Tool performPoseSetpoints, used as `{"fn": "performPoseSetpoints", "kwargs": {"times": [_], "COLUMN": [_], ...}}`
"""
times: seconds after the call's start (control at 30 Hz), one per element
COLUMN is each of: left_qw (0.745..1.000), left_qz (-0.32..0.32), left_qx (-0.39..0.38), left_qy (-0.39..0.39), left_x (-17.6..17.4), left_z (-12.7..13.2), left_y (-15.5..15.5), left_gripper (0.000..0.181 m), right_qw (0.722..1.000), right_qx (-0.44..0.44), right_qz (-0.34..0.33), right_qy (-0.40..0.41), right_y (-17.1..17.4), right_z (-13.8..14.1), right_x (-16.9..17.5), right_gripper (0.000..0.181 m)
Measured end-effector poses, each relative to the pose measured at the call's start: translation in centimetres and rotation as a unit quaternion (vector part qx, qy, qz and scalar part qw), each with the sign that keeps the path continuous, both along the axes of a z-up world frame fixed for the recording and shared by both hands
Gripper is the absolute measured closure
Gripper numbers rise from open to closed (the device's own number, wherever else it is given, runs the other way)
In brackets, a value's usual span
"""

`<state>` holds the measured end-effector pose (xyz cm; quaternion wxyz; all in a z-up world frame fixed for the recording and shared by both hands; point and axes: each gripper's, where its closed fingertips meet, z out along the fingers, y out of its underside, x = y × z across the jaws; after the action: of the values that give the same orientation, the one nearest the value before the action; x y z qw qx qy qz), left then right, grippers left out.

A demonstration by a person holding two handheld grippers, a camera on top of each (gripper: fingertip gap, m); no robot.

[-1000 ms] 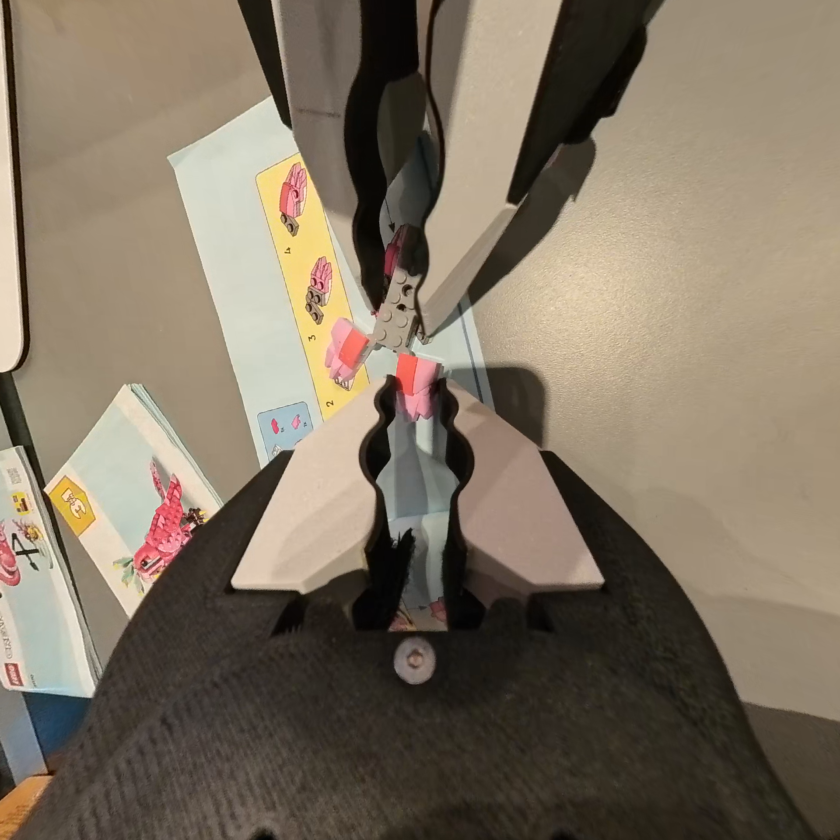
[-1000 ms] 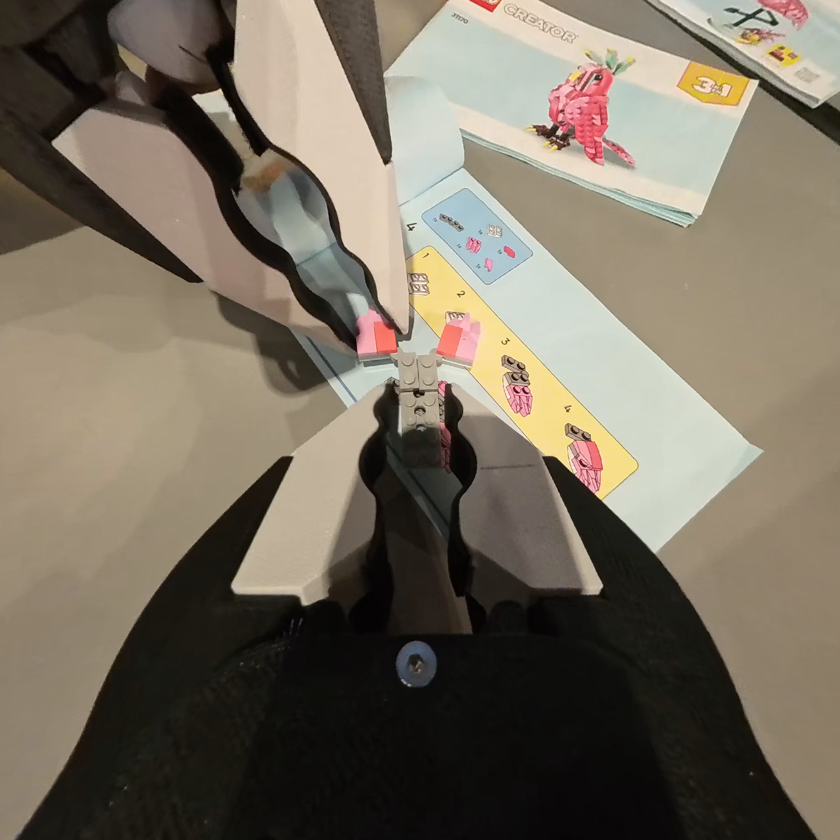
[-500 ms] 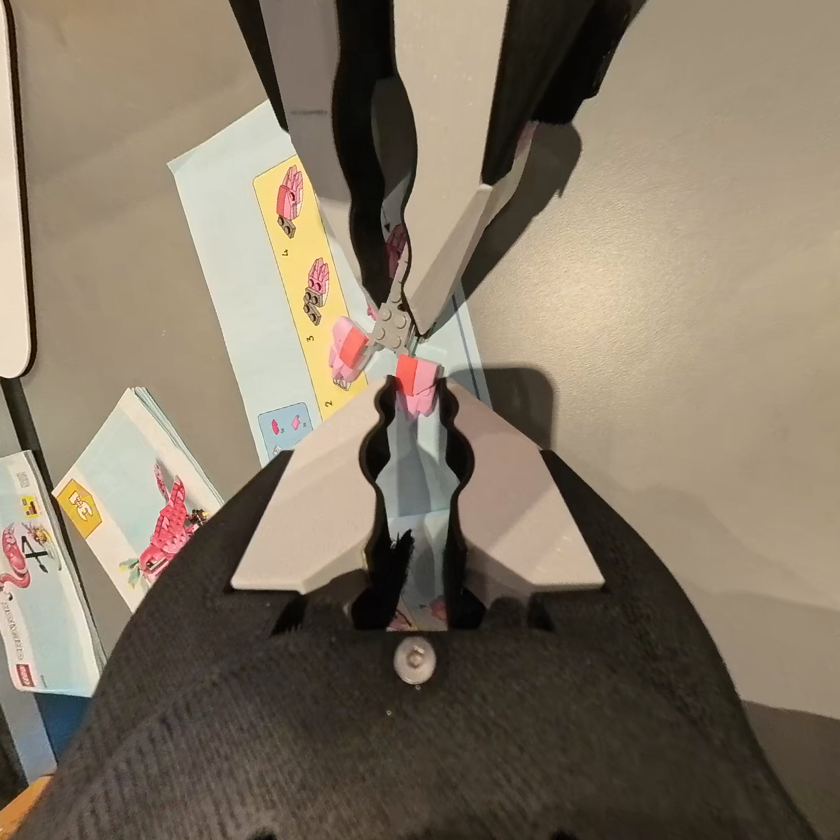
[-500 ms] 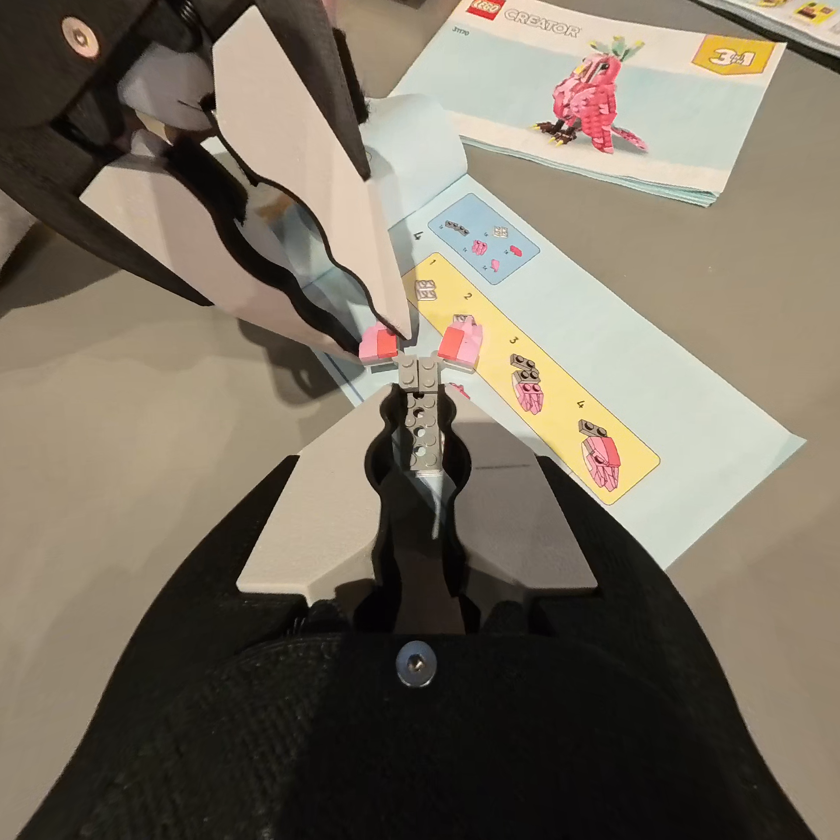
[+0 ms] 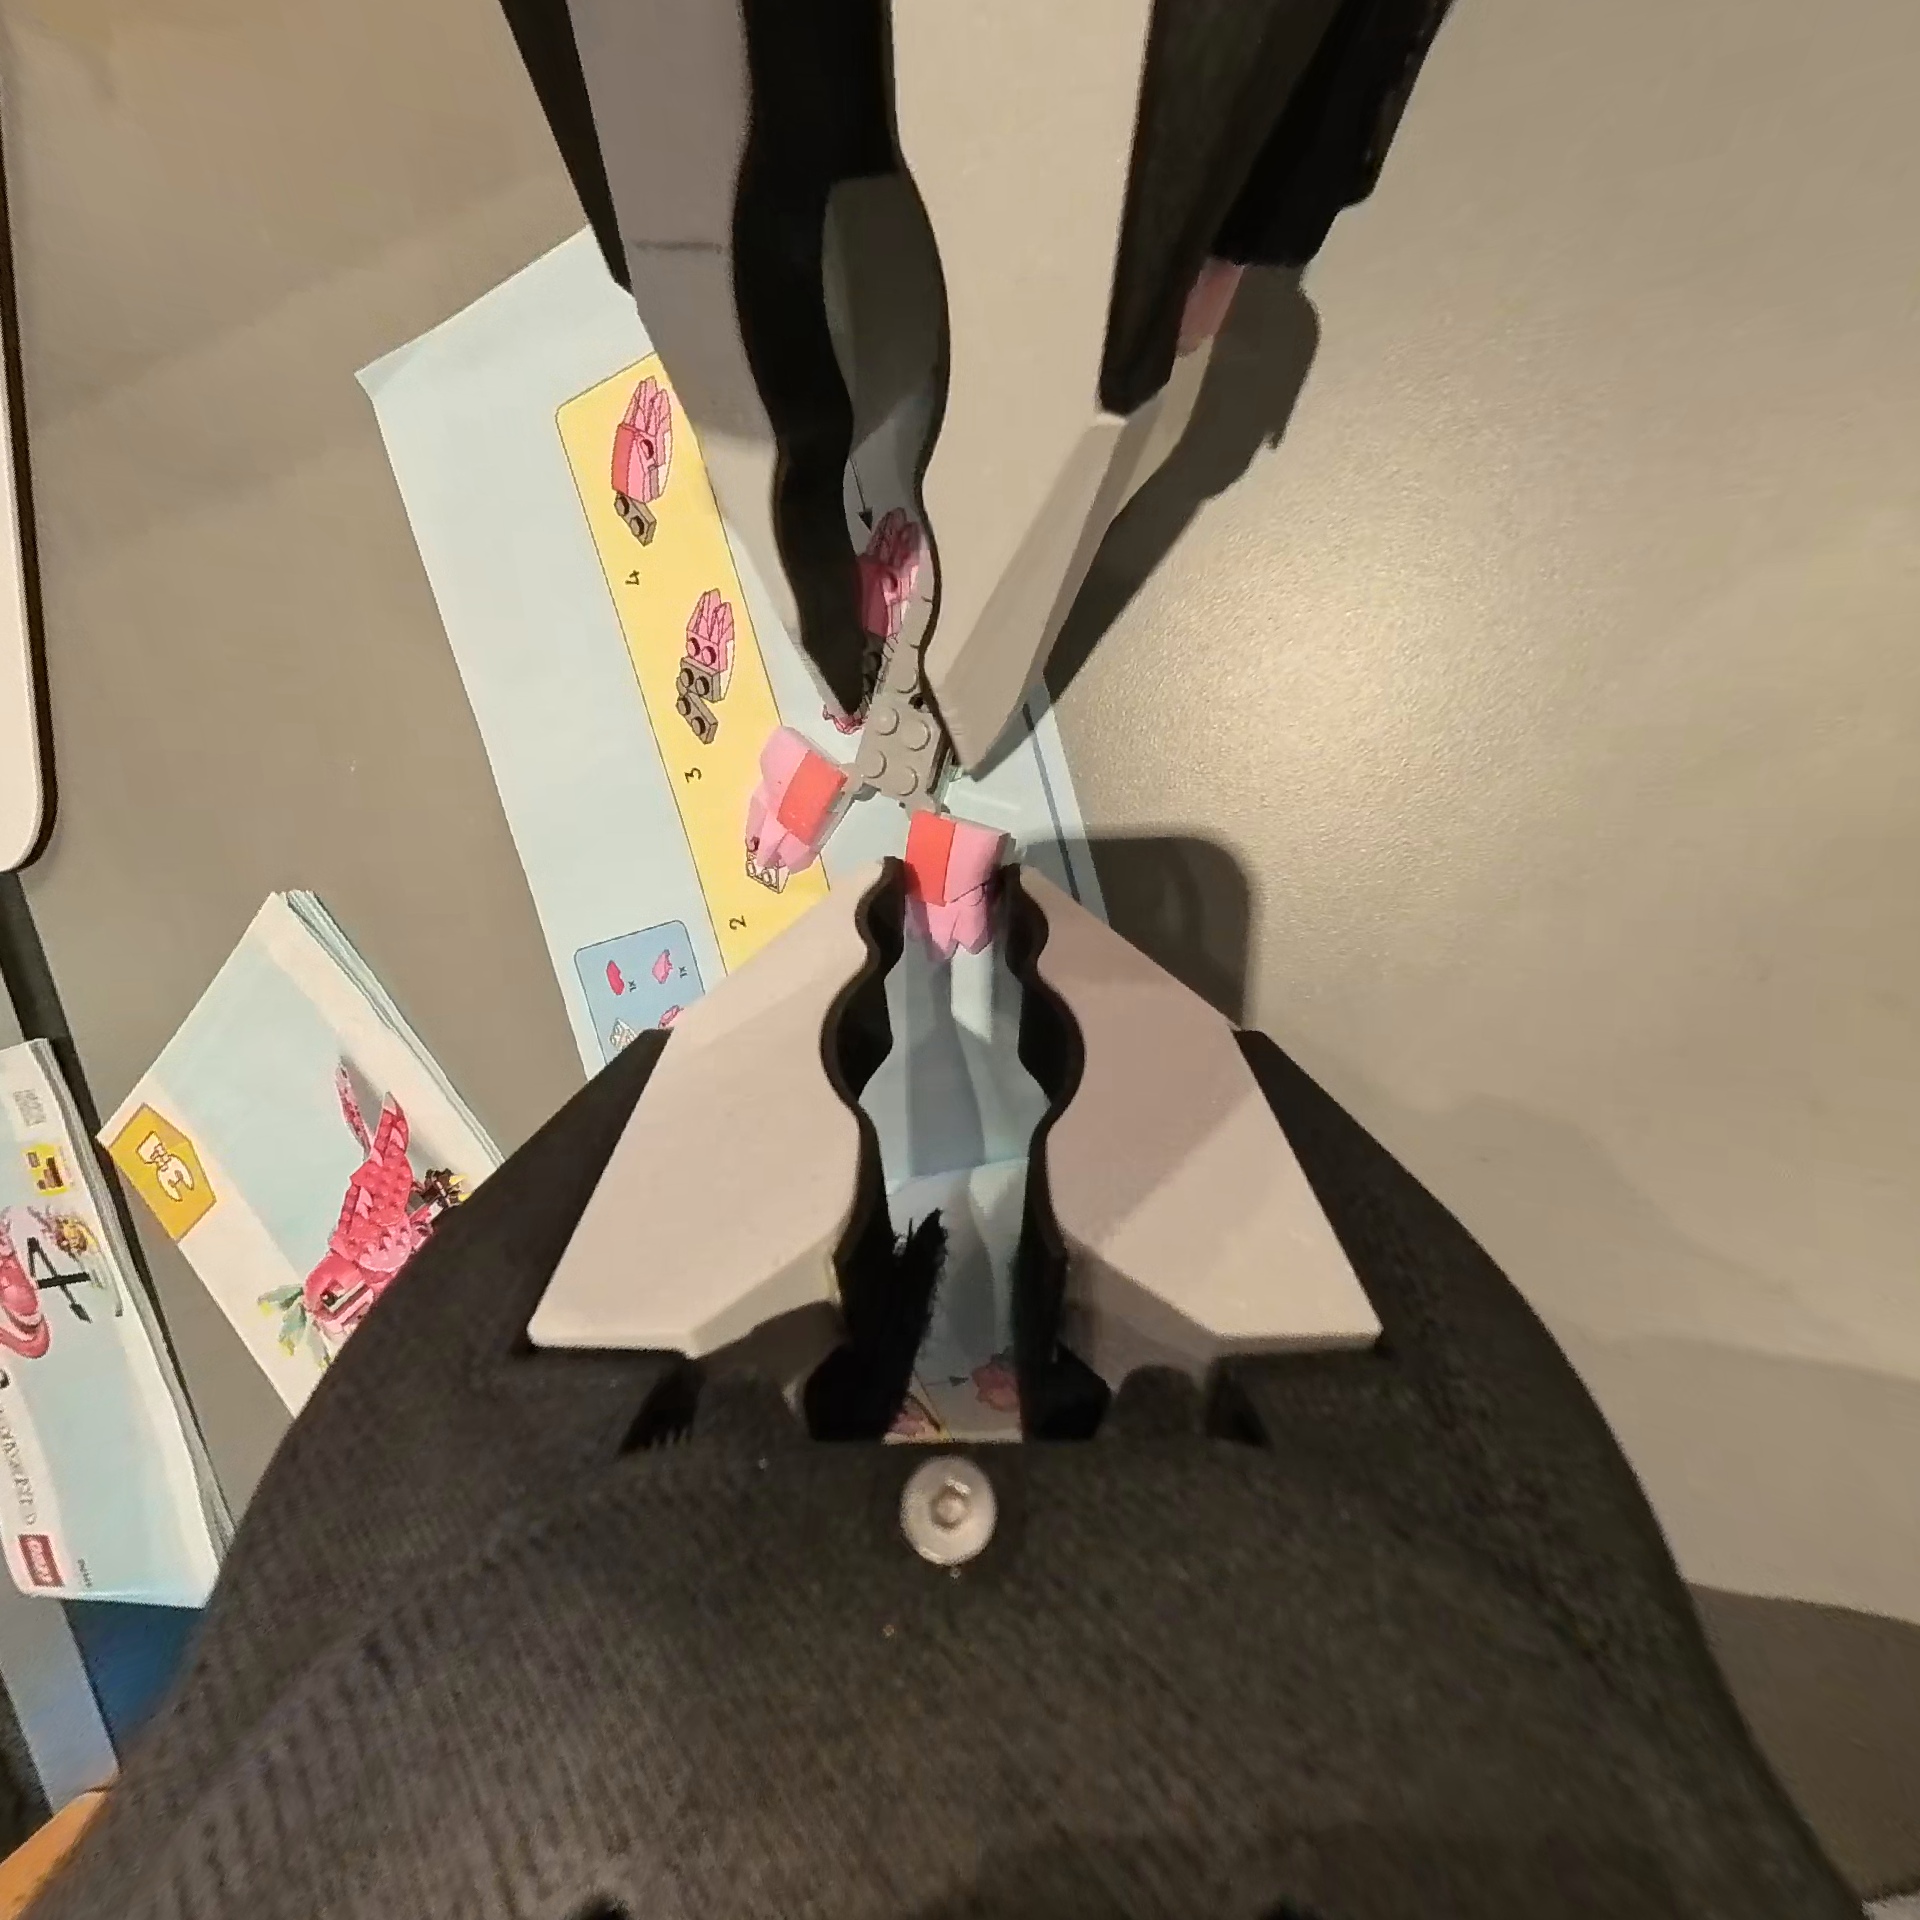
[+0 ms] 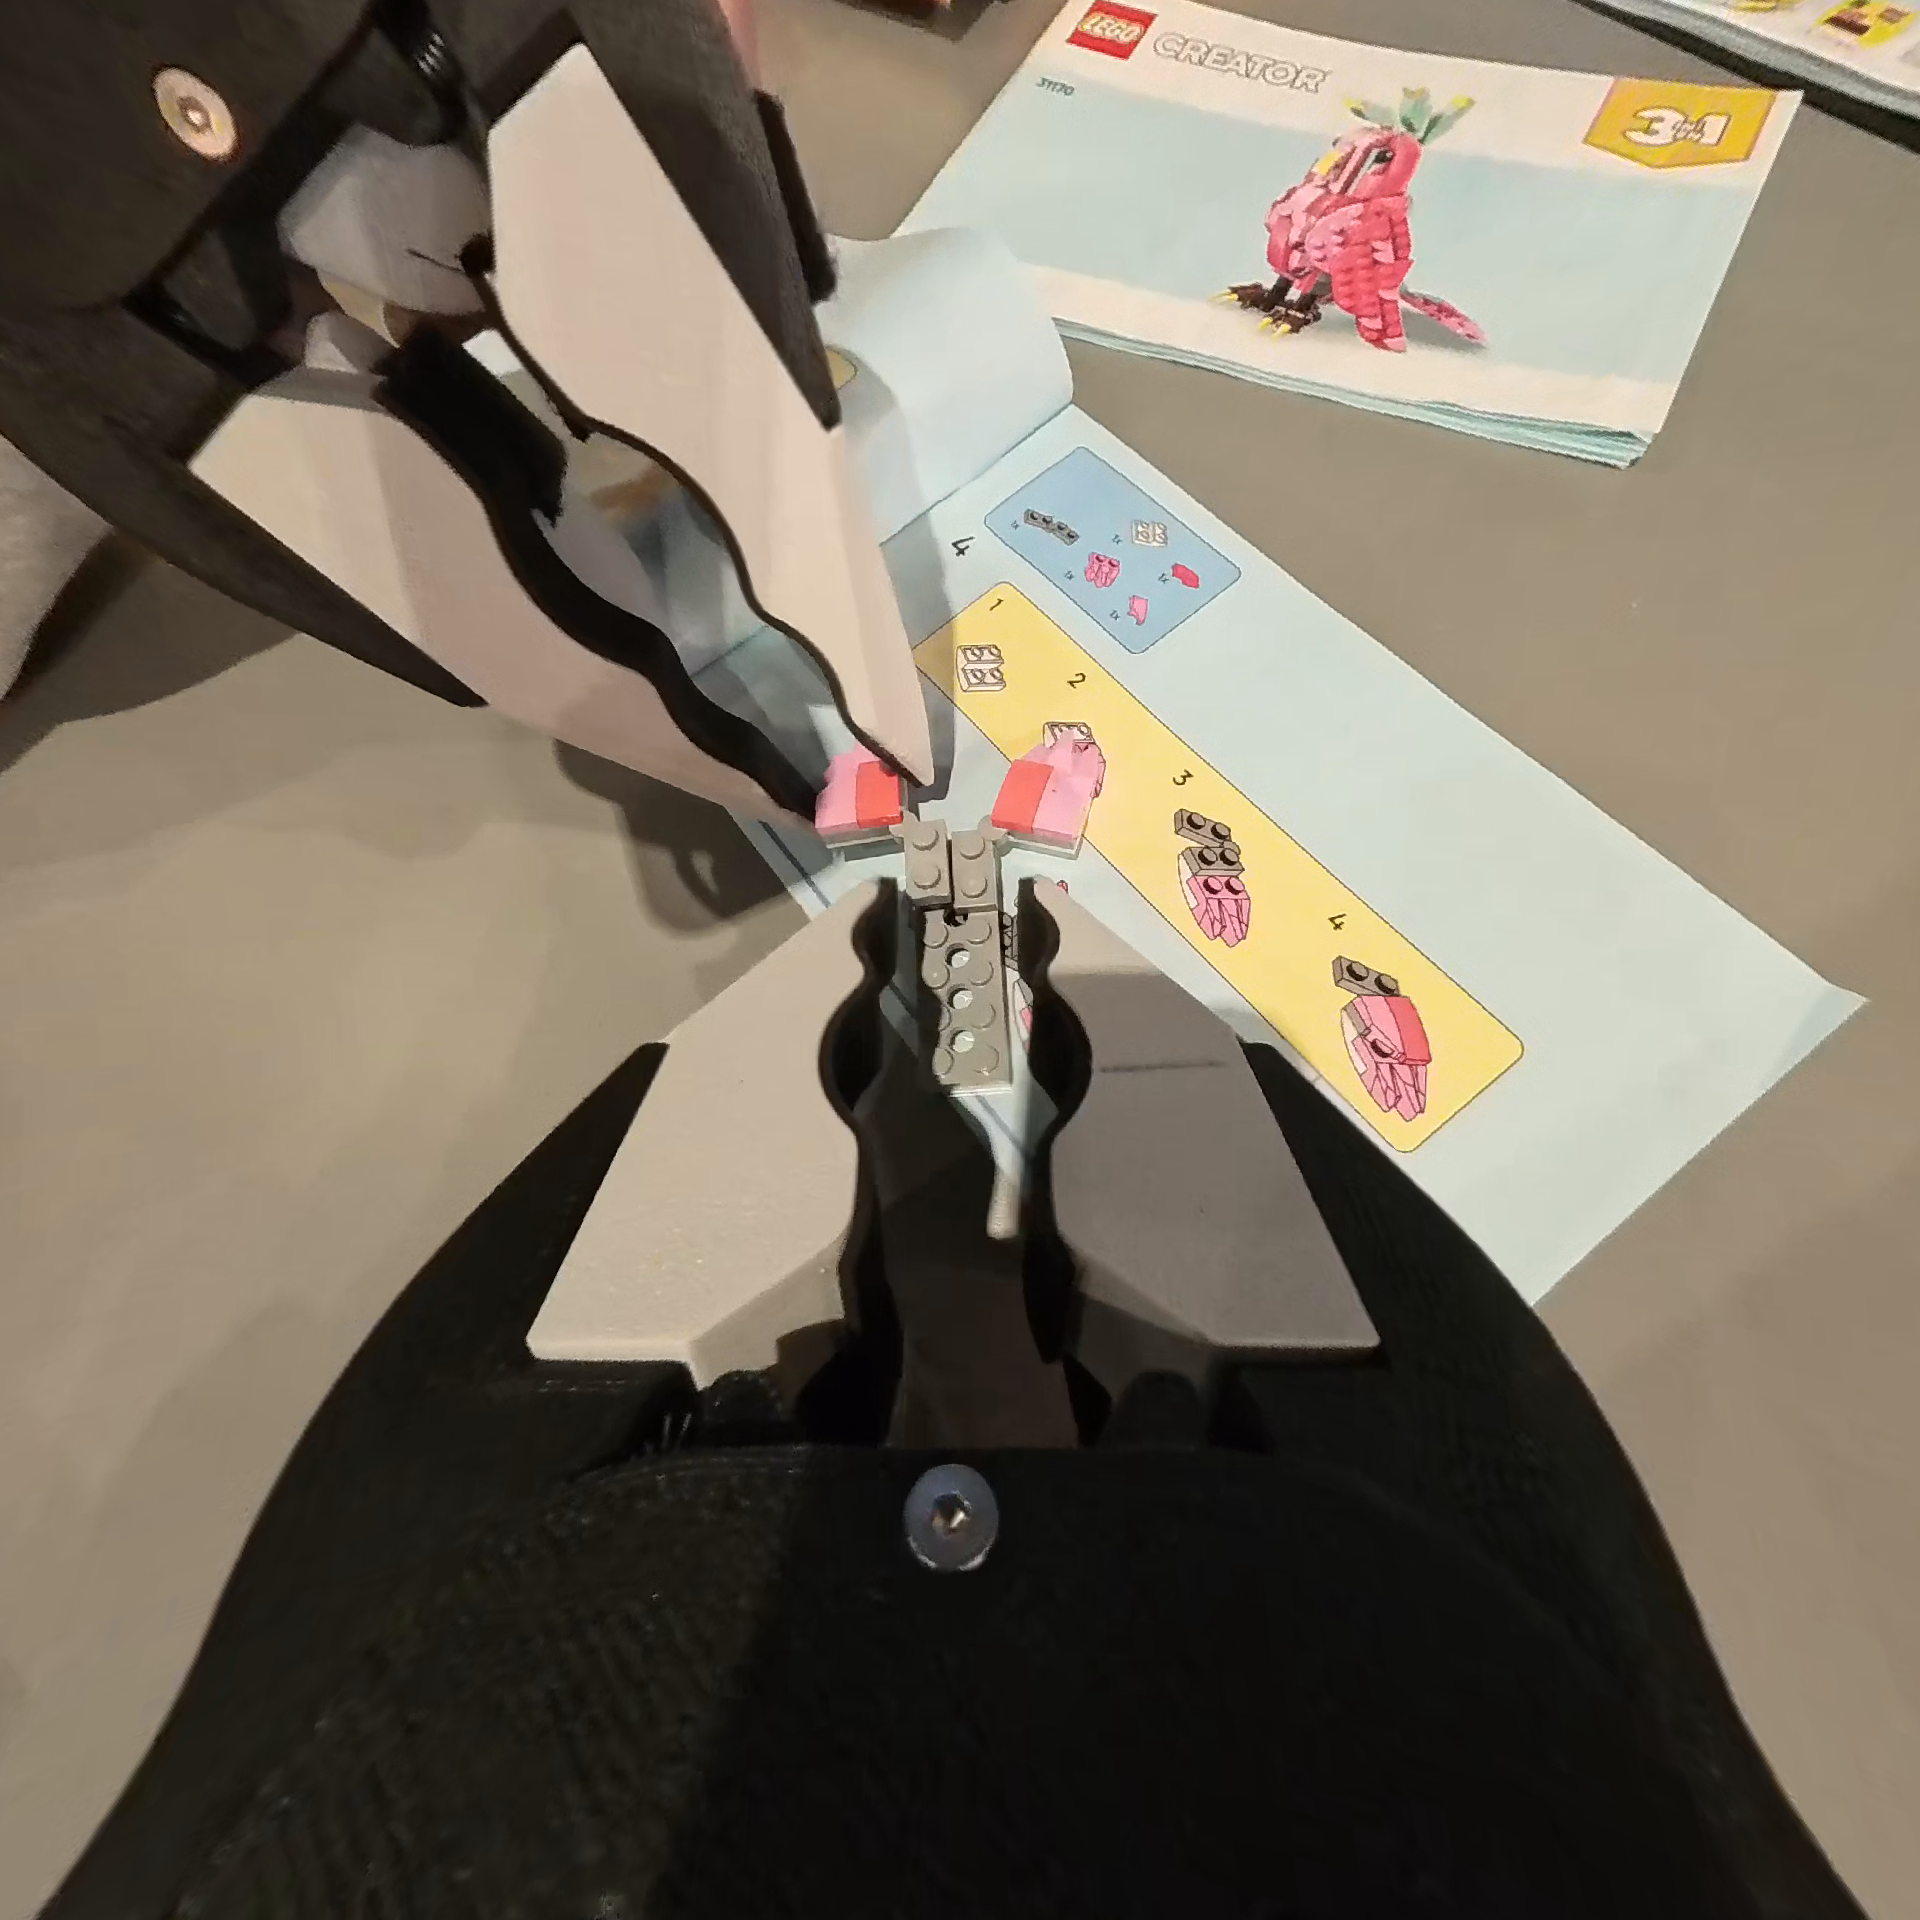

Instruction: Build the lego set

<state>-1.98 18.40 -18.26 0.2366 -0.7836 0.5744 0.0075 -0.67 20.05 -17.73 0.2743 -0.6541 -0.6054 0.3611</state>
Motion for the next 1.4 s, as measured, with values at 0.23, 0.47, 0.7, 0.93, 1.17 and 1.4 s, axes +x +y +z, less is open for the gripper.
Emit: {"fn": "performPoseSetpoints", "kwargs": {"times": [0.23,0.47,0.7,0.93,1.17,1.4], "left_qw": [1.000,1.000,0.999,0.999,0.999,1.000], "left_qz": [-0.002,0.004,0.023,0.016,0.007,0.001], "left_qx": [0.003,0.016,0.041,0.046,0.036,0.019], "left_qy": [0.005,0.016,0.018,0.019,0.013,0.008], "left_x": [0.04,-0.04,-0.33,-0.04,0.15,0.37], "left_z": [0.00,0.06,0.39,0.58,0.49,0.30], "left_y": [0.03,0.27,0.95,0.84,0.58,0.10], "left_gripper": [0.163,0.163,0.162,0.165,0.165,0.165], "right_qw": [0.999,0.999,1.000,1.000,0.995,0.991], "right_qx": [0.038,0.050,0.007,0.003,0.096,0.129], "right_qz": [0.003,0.007,-0.012,-0.009,0.004,0.021], "right_qy": [-0.012,-0.016,-0.001,0.009,0.003,-0.010], "right_y": [-0.07,-0.23,0.28,0.24,0.33,-0.05], "right_z": [-0.32,-0.38,0.07,0.32,0.21,-0.23], "right_x": [-0.15,-0.45,-0.26,-0.23,-0.35,-0.36], "right_gripper": [0.161,0.167,0.167,0.167,0.167,0.164]}}
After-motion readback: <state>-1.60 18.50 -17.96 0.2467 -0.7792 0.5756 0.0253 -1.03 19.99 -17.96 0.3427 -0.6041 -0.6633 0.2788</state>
